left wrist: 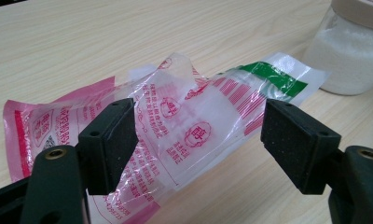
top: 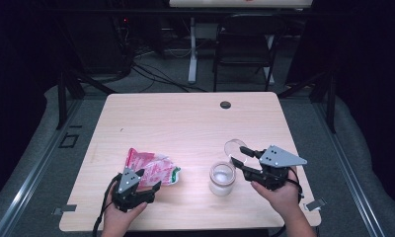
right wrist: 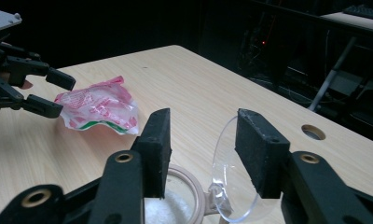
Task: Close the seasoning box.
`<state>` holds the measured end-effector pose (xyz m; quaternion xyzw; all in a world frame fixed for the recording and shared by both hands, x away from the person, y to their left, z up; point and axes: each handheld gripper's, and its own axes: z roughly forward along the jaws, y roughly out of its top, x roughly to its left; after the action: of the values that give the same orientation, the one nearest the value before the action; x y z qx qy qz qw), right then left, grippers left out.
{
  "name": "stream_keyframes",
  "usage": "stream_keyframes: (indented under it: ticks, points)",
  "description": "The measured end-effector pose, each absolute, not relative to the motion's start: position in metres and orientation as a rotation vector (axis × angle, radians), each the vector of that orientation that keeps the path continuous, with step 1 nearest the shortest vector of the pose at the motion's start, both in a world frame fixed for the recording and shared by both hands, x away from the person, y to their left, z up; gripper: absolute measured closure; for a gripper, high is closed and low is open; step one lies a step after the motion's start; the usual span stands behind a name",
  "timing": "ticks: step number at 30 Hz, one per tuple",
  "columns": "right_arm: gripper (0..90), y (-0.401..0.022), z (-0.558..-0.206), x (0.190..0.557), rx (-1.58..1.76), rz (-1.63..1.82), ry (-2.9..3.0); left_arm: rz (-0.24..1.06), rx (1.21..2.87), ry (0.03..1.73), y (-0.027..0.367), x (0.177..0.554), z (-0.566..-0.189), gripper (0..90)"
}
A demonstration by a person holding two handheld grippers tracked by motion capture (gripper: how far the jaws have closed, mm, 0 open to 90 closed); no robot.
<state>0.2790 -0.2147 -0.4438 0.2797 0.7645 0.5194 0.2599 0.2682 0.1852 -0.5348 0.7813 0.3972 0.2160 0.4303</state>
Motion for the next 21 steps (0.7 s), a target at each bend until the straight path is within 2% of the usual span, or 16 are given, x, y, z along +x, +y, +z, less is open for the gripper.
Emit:
stream_keyframes:
  ticks: [8, 21]
  points:
    - [65.6, -0.225, -0.438, 0.279, 0.776, 1.394, 2.05, 0.516, 1.93, 1.02, 0.19, 0.271, -0.537, 30.1]
    - [75.7, -0.238, -0.437, 0.28, 0.813, 1.419, 2.021, 0.54, 1.868, 1.059, 0.203, 0.27, -0.535, 46.8]
